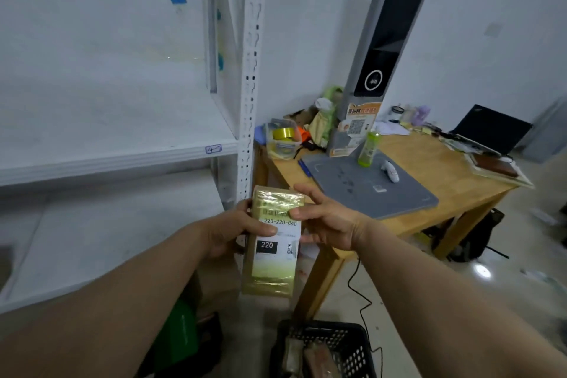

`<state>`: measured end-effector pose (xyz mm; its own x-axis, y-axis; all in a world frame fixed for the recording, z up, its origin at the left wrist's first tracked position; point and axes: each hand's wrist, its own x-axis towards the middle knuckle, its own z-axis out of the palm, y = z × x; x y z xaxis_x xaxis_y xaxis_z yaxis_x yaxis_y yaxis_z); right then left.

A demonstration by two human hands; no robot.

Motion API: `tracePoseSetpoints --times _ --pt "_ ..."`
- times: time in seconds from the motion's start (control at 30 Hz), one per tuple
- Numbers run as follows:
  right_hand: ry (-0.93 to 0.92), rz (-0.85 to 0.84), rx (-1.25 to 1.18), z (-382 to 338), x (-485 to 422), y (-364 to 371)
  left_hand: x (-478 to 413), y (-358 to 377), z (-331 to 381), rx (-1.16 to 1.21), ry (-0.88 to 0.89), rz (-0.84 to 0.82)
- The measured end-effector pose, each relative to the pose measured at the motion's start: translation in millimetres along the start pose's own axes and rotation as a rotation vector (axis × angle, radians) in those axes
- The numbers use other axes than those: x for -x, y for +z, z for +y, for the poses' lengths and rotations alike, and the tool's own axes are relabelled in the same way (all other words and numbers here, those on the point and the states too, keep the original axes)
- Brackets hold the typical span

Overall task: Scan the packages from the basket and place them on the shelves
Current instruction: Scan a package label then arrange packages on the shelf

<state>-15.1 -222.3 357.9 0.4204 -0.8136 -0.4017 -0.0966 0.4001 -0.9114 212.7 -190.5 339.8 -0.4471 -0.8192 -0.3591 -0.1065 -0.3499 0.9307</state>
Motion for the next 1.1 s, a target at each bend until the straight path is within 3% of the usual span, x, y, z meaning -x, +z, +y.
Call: tracePoseSetpoints --times 0.3,0.63,0.8,0.93,1.1 --pt "0.056 0.001 -0.084 4.0 -52.0 53.5 14.5 -66.9 -1.3 -0.070 -0.051 0.033" --pt "0.169 0.050 -0.122 3.4 -101.1 -0.2 -72.2 -69.2 -2.2 -0.141 -0.166 0.126" --pt "0.207 0.313 -0.091 6.0 -132.9 -53.5 -146.8 -69.1 2.7 -0.099 -0.195 0.285" --pt "0.321 0.642 0.214 21.3 -161.5 -123.9 -205.0 -71.9 2.4 -0.106 -0.276 0.328" --pt "0.463 0.653 0.589 47.4 -195.1 -187.3 -263.8 -67.3 -3.4 -0.141 -0.361 0.314"
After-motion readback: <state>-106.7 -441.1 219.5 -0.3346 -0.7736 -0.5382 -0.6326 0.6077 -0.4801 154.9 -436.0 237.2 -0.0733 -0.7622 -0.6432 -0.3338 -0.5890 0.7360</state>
